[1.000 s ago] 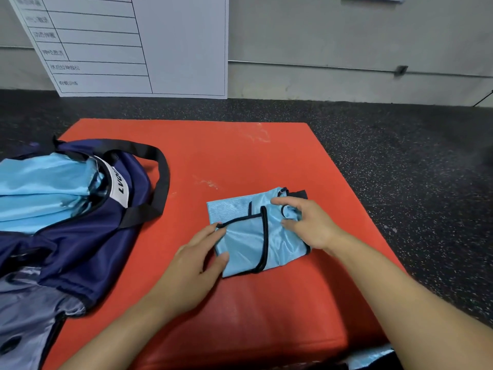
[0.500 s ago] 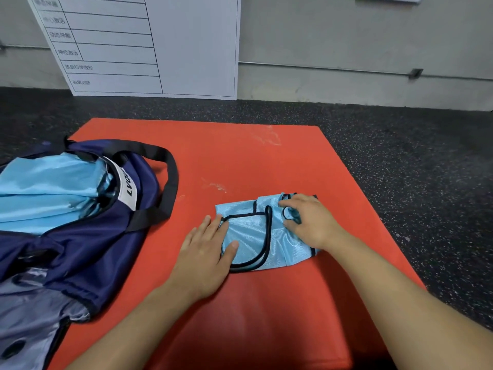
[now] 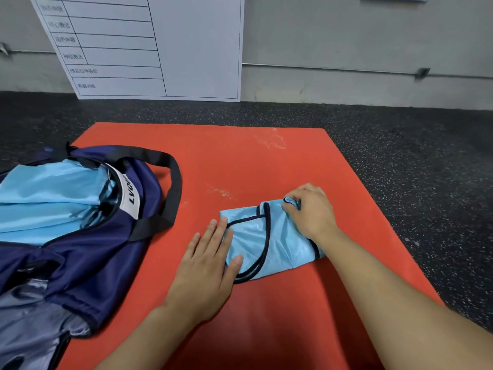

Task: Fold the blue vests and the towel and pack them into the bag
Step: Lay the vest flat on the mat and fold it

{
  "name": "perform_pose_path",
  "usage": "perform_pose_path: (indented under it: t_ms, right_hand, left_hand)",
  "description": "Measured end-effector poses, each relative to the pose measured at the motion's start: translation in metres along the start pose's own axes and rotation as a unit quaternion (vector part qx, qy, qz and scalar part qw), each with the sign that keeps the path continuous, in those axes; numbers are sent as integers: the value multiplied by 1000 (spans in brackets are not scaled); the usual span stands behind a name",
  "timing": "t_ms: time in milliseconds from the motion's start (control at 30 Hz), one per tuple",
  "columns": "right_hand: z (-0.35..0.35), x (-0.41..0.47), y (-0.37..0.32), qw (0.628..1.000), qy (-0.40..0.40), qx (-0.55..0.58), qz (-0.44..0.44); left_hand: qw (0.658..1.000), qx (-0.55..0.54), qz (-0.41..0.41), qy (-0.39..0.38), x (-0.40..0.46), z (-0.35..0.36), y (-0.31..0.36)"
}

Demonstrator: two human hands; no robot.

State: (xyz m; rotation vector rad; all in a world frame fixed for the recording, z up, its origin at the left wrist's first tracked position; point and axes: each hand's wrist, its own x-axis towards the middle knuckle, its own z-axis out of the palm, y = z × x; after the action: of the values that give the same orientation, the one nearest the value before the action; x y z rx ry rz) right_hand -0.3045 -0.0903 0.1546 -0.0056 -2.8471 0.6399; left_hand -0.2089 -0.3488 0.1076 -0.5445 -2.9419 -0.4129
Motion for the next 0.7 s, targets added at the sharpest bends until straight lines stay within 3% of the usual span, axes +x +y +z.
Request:
perform_pose_path:
  t_ms: [167, 267, 467, 700]
  right_hand:
    - [9, -5, -2, 987, 44, -153, -30]
    - [6, -11, -28, 981, 74, -154, -95]
    - [46, -41, -44, 980, -128, -128, -87]
    - [57, -51, -60, 974, -148, -124, -117]
  left_hand:
    - [1000, 21, -6, 5, 2, 1, -10]
    - [1000, 22, -6, 4, 4, 3, -12]
    - [999, 34, -17, -3, 10, 7, -15]
    - [997, 30, -63, 17, 21, 2, -31]
